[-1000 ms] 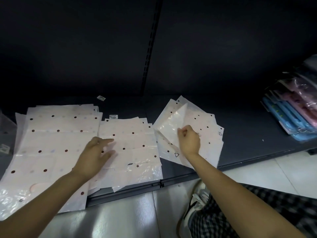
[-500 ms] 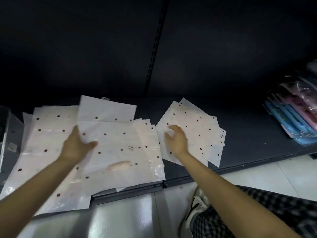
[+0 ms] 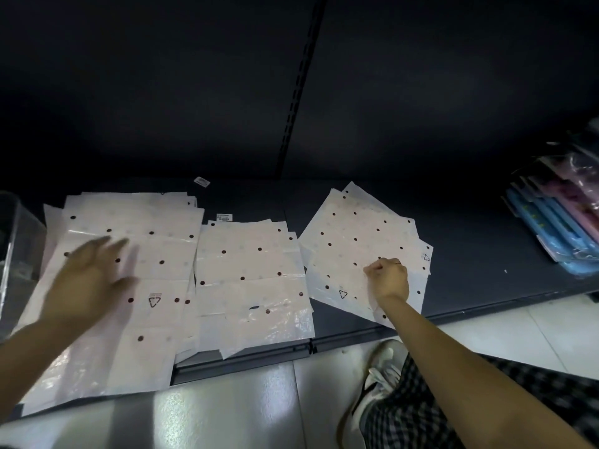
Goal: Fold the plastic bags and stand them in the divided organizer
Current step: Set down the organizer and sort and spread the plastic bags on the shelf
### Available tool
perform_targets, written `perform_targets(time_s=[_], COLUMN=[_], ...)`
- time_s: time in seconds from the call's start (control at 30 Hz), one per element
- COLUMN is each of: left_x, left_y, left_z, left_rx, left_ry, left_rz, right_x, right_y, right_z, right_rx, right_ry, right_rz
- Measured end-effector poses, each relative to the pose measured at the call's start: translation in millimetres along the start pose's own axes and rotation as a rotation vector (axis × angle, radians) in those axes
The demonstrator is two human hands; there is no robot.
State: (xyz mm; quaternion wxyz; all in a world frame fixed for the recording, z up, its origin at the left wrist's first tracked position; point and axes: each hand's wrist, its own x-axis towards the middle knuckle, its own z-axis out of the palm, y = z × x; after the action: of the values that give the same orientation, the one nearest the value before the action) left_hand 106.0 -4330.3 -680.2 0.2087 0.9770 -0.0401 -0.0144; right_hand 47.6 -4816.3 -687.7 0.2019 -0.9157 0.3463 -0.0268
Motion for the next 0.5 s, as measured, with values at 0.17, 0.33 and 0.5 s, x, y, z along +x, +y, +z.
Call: perform_targets(time_s=[0.17, 0.33, 0.5], left_x=[-16.5, -17.0, -14.8], left_y=[25.5, 26.5, 60.6], left_z=[10.9, 11.0, 5.5], left_rx=[0.131, 0.061, -0.173], left_ry=[-0.312, -0.339, -0.202], left_rz=[0.171, 0.137, 0.145], right_x=[-7.9, -9.7, -25.1], right_y=[-1.7, -4.7, -36.4], right_z=[2.8, 2.2, -5.2], right_rx=[0.017, 0.181, 0.718], right_ry=[-0.061, 0.007, -0.037], right_rz=[-0.046, 0.019, -0.062])
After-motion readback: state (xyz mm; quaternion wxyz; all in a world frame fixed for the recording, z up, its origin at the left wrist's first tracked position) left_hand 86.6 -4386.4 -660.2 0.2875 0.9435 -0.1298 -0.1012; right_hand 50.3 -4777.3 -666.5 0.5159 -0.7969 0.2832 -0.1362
